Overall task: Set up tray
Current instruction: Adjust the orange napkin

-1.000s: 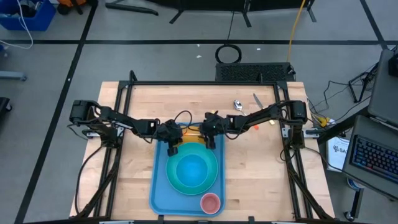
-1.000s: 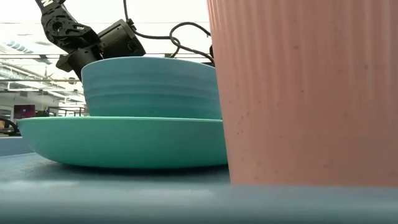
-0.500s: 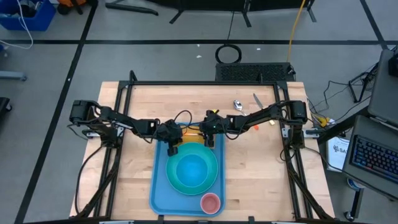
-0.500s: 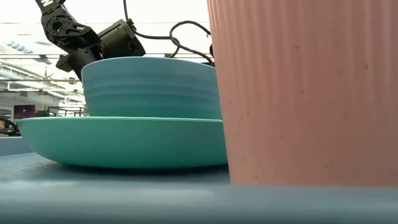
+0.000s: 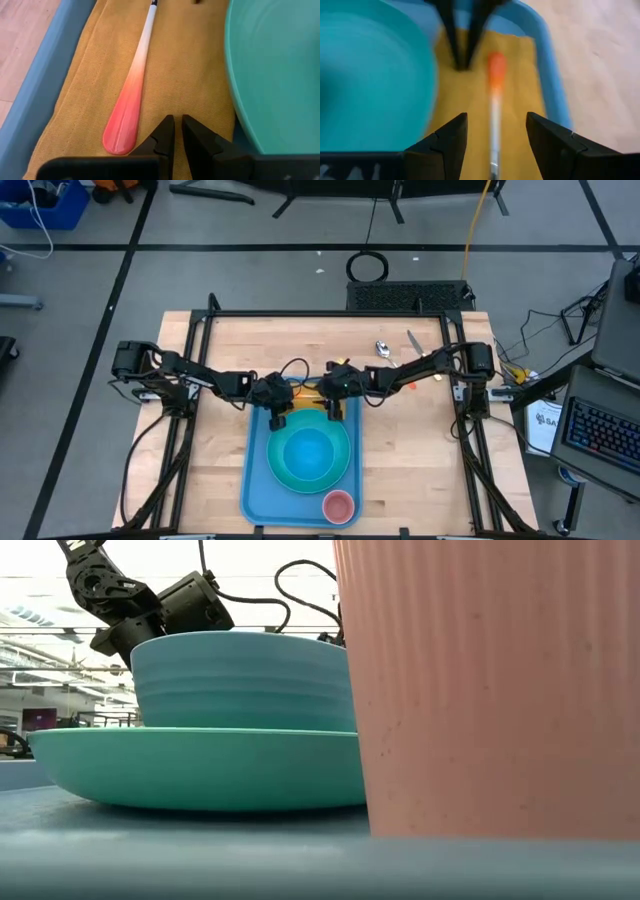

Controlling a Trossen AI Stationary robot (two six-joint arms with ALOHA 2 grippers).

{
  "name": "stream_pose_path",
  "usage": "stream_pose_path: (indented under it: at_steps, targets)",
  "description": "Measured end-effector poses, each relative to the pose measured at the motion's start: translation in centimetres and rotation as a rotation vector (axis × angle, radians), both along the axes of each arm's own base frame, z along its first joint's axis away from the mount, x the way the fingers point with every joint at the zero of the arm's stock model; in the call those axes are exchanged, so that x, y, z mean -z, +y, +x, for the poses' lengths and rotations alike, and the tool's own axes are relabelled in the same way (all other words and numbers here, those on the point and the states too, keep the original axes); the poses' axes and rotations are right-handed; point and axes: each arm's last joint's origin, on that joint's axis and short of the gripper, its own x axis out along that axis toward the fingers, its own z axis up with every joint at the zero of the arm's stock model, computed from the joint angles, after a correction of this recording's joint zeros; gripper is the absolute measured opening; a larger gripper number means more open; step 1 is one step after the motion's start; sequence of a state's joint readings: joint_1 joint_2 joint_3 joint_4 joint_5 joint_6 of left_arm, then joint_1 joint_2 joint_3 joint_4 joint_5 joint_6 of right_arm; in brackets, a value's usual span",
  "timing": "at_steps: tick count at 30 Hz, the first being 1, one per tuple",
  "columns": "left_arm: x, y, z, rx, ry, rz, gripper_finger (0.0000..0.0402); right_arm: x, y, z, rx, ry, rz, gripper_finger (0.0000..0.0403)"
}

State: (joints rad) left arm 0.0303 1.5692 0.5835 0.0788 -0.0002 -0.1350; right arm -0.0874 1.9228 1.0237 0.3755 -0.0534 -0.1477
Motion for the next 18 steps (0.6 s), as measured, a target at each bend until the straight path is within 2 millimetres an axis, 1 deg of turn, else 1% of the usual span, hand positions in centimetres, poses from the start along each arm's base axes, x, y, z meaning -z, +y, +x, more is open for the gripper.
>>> stream_pose_path:
  at_steps: [4, 13, 18]
  targets:
    - [0.0, 0.0, 0.0, -0.002, -0.002, -0.001, 0.0037, 0.3, 0.2, -0.2, -0.045, 0.033, 0.037, 0.0192]
    - [0.0, 0.1, 0.0, -0.006, -0.005, -0.003, 0.0037, 0.7, -0.4, -0.6, -0.029, 0.087, 0.041, 0.0192]
    - [0.0, 0.1, 0.1, -0.006, -0.008, -0.003, 0.0037, 2.0, -0.8, -0.6, -0.017, 0.13, 0.053, 0.0192]
